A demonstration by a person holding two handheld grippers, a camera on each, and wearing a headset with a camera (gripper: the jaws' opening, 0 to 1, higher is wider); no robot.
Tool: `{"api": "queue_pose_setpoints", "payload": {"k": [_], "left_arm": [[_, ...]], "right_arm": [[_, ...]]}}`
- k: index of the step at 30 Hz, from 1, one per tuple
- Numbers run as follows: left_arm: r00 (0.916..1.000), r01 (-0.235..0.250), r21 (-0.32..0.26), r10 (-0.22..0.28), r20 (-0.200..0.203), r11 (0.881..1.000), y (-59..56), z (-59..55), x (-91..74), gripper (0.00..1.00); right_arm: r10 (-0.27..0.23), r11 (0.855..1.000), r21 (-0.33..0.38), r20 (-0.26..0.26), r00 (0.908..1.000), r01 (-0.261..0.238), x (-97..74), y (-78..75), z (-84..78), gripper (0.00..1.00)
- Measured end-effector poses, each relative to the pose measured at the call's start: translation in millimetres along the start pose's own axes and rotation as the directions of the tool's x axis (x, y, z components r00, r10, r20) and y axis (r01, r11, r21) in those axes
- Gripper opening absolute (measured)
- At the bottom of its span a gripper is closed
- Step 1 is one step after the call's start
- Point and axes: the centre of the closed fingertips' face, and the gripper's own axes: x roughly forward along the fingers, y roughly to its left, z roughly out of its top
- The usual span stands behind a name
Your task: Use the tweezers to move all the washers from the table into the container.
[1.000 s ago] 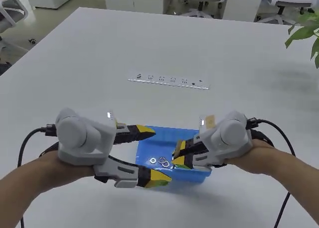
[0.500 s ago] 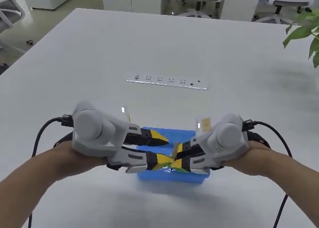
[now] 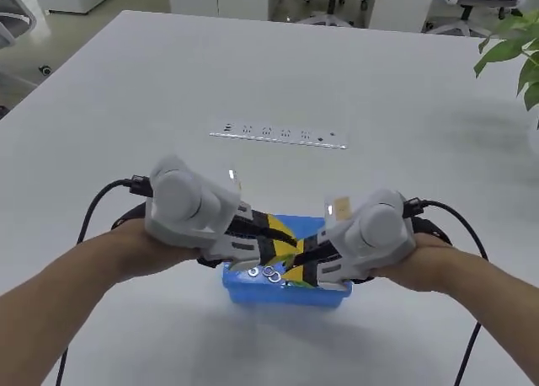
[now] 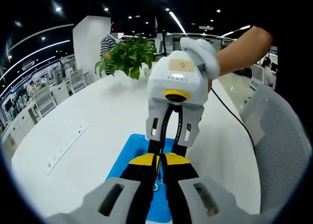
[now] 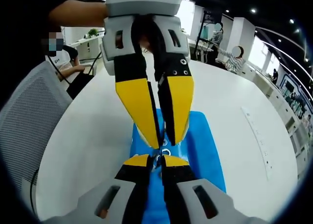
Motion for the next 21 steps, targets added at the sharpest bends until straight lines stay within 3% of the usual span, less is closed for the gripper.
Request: {"api": "queue_pose_setpoints", "payload": {"k": [21], "left_arm": [[0.9995,0.031,0.028,-0.031,0.006,0.999,-3.7,2.1,-3.0,0.06]], "right_arm": [[-0.009,1.000,0.008,0.012,0.9999,0.009,-2.7,0.0,2.6,0.12]]}}
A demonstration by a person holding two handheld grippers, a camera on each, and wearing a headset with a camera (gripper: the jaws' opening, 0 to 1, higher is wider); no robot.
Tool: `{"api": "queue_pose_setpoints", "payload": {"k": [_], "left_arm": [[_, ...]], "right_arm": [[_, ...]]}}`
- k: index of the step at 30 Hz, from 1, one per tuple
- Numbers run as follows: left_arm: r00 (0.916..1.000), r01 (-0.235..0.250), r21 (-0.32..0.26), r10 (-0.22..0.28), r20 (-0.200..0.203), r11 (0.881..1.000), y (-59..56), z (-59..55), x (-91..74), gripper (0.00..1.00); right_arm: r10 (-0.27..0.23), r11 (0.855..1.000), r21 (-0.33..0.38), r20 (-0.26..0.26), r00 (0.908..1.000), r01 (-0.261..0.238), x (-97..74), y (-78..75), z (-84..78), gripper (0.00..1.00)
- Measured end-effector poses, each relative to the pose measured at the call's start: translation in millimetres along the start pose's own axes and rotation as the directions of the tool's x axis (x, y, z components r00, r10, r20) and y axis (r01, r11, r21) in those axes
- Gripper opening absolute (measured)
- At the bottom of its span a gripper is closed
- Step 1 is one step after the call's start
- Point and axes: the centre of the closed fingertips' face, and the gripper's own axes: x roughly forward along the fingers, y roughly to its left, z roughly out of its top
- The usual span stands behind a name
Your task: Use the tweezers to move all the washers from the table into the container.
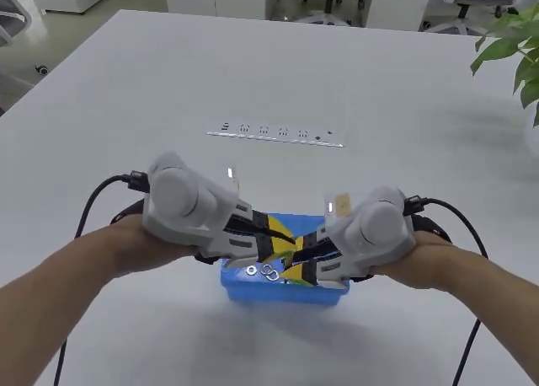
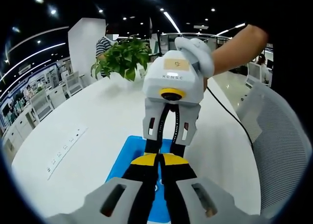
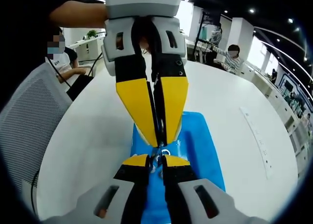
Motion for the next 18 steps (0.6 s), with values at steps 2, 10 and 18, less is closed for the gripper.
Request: {"api": "queue_pose_setpoints", "payload": {"k": [2,10,18], "left_arm": [[1.0000,0.001,0.000,-0.001,0.000,1.000,0.5,0.4,-0.1,0.06],[1.0000,0.006,0.002,-0.006,0.003,1.000,1.1,3.7,-1.2,0.06],[0.9997,0.022,0.018,-0.022,-0.008,1.000,-1.1,6.5,-5.8,0.06]], "right_arm": [[0.000,1.000,0.002,0.002,1.0000,0.000,-0.4,0.3,0.5,0.12],[-0.010,1.000,0.005,0.010,0.9999,0.010,-3.6,-1.4,2.4,0.12],[-0.007,1.000,0.007,0.018,0.9998,0.007,-7.5,1.0,5.2,0.11]]}}
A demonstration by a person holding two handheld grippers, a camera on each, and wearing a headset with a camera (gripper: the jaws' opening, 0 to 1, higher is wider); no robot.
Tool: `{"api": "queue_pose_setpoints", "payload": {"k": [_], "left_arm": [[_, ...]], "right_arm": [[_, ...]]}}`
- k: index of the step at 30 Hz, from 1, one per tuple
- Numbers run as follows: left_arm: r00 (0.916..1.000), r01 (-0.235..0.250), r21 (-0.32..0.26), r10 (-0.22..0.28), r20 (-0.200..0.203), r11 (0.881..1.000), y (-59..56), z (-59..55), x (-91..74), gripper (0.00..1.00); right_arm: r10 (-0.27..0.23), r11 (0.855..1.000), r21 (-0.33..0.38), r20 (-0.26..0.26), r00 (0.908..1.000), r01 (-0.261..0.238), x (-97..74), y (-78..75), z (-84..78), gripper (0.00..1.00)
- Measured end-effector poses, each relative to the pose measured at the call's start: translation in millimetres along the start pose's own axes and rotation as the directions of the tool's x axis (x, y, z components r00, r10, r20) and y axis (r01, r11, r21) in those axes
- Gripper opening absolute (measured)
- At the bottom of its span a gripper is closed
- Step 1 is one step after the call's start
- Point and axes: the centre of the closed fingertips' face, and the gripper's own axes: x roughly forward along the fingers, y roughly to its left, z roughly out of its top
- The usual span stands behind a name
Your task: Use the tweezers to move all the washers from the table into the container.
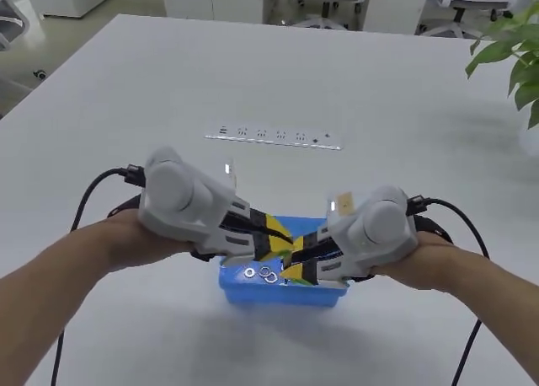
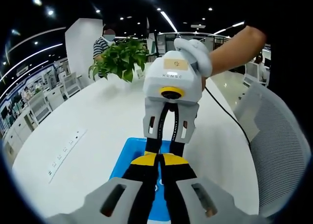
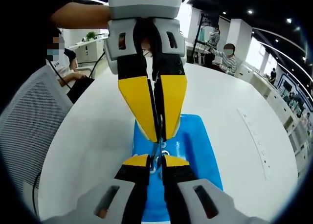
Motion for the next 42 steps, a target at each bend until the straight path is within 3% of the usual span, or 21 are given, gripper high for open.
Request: {"api": "queue_pose_setpoints", "payload": {"k": [8,18,26,31,42], "left_arm": [[1.0000,0.008,0.016,-0.008,0.003,1.000,-0.8,7.2,-8.8,0.06],[0.9991,0.042,0.061,-0.042,-0.006,0.997,-11.7,22.8,-21.0,0.06],[0.9987,0.049,0.092,-0.047,-0.022,0.995,-22.1,29.1,-28.5,0.06],[0.9961,0.069,0.105,-0.062,-0.063,0.992,-33.6,20.9,-30.6,0.06],[0.9927,0.085,0.087,-0.077,-0.093,0.993,-55.6,3.1,-29.7,0.06]], "right_arm": [[-0.011,1.000,-0.002,0.020,0.9997,0.011,-7.8,0.1,8.0,0.09],[-0.032,0.999,-0.011,0.042,0.9986,0.032,-22.6,4.8,21.1,0.08],[-0.047,0.998,-0.032,0.025,0.9986,0.048,-35.1,13.7,26.6,0.07],[-0.051,0.998,-0.038,0.001,0.9987,0.051,-40.4,22.4,23.5,0.07],[-0.040,0.998,-0.059,-0.047,0.9981,0.038,-44.1,47.8,16.1,0.07]]}}
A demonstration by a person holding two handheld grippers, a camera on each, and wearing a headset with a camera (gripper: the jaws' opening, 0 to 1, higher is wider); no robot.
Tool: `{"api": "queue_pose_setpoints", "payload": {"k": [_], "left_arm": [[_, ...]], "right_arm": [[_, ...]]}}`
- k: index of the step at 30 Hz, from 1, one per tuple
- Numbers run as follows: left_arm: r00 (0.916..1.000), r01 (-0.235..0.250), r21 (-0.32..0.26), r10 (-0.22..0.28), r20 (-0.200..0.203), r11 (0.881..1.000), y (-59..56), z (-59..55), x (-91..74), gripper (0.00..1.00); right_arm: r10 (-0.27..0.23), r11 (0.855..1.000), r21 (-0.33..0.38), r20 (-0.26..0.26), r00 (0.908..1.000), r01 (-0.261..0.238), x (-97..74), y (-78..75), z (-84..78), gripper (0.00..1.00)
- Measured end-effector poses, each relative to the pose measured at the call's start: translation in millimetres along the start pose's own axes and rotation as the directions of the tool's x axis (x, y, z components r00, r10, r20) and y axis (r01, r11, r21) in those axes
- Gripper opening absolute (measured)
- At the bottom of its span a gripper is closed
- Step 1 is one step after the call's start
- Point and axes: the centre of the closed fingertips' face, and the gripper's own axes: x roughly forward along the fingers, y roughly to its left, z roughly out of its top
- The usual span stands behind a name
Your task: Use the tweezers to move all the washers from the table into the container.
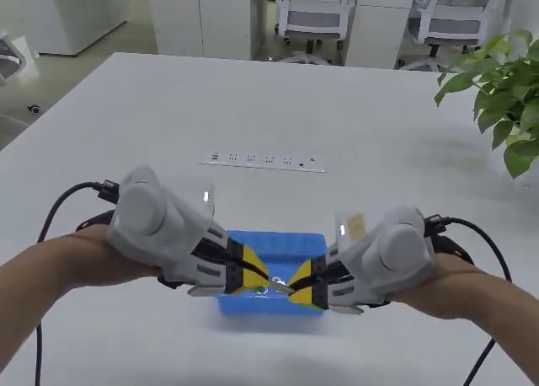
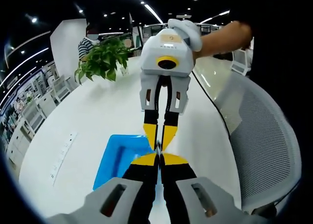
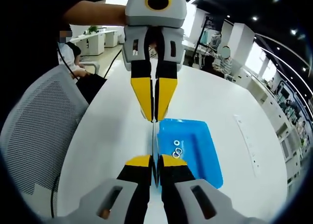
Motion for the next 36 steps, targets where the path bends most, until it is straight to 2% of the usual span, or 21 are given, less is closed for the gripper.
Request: {"api": "queue_pose_setpoints", "payload": {"k": [10,20,25,32,36], "left_arm": [[0.9984,0.024,-0.012,-0.025,-0.052,1.000,-19.9,-26.7,12.0,0.05],[0.9906,0.052,-0.015,-0.053,-0.126,0.999,-33.6,-57.2,26.0,0.05],[0.9833,0.058,-0.004,-0.058,-0.173,0.998,-38.7,-73.3,32.8,0.05],[0.9678,0.079,0.027,-0.070,-0.242,0.997,-43.6,-89.9,40.9,0.05],[0.9598,0.086,0.033,-0.074,-0.271,0.996,-46.4,-95.4,44.9,0.05]], "right_arm": [[0.029,0.999,0.015,-0.032,0.9991,-0.029,13.0,25.1,-12.6,0.07],[0.057,0.998,0.024,-0.068,0.9960,-0.055,28.5,43.3,-25.0,0.07],[0.063,0.998,0.035,-0.084,0.9945,-0.061,37.3,49.8,-30.7,0.07],[0.071,0.997,0.048,-0.110,0.9914,-0.066,49.1,56.5,-38.5,0.07],[0.073,0.996,0.054,-0.117,0.9904,-0.067,51.2,59.4,-41.8,0.07]]}}
